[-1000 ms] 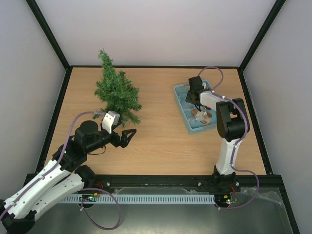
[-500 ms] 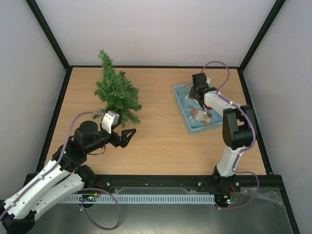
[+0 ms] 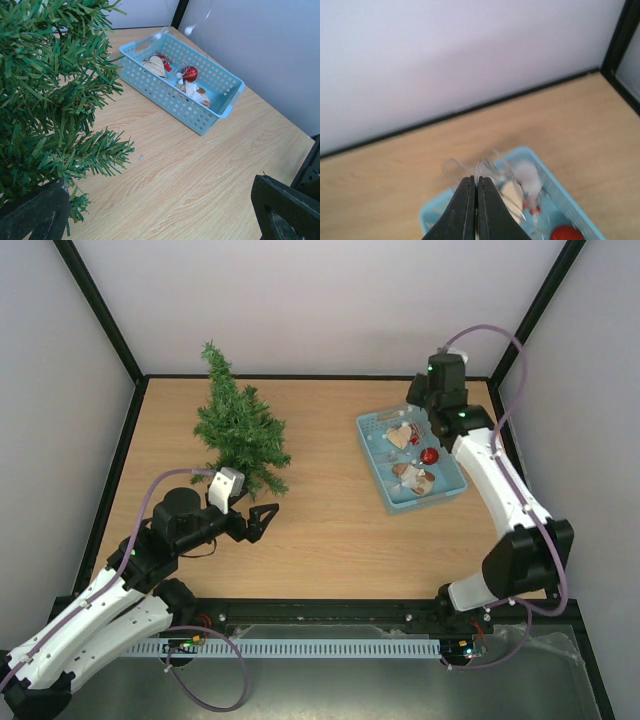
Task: Decorate the small christmas tree
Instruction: Pick up the decoration item from the storage box.
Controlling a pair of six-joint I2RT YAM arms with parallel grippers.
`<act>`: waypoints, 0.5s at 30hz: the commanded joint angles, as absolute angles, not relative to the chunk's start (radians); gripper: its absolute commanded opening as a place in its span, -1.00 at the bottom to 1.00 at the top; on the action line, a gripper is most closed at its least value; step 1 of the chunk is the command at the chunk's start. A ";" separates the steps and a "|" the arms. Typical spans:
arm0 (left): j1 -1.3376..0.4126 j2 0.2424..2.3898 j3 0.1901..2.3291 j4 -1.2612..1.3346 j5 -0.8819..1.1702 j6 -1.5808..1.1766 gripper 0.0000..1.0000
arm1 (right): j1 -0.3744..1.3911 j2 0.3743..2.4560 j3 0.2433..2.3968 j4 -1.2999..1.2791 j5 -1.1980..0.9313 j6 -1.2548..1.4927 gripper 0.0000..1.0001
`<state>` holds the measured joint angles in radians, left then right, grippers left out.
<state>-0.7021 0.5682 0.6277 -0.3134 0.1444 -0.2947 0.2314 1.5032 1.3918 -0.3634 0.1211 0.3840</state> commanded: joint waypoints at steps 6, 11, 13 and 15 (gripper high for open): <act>-0.706 0.574 0.671 -0.310 0.134 -0.279 0.98 | 0.237 1.295 1.650 -0.352 -0.007 0.359 -0.97; -0.706 0.592 0.724 -0.334 0.114 -0.259 0.96 | 0.239 1.276 1.779 -0.296 -0.183 0.399 -0.97; -0.706 0.600 0.744 -0.341 0.112 -0.251 0.95 | 0.239 1.292 1.847 -0.283 -0.272 0.440 -0.97; -0.706 0.605 0.760 -0.345 0.112 -0.250 0.94 | 0.244 1.307 1.911 -0.260 -0.354 0.497 -0.97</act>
<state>-0.7021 0.5957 0.7113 -0.3302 0.1261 -0.2726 0.2325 1.2789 1.8061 -0.3210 -0.1478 0.4080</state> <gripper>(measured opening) 0.974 0.018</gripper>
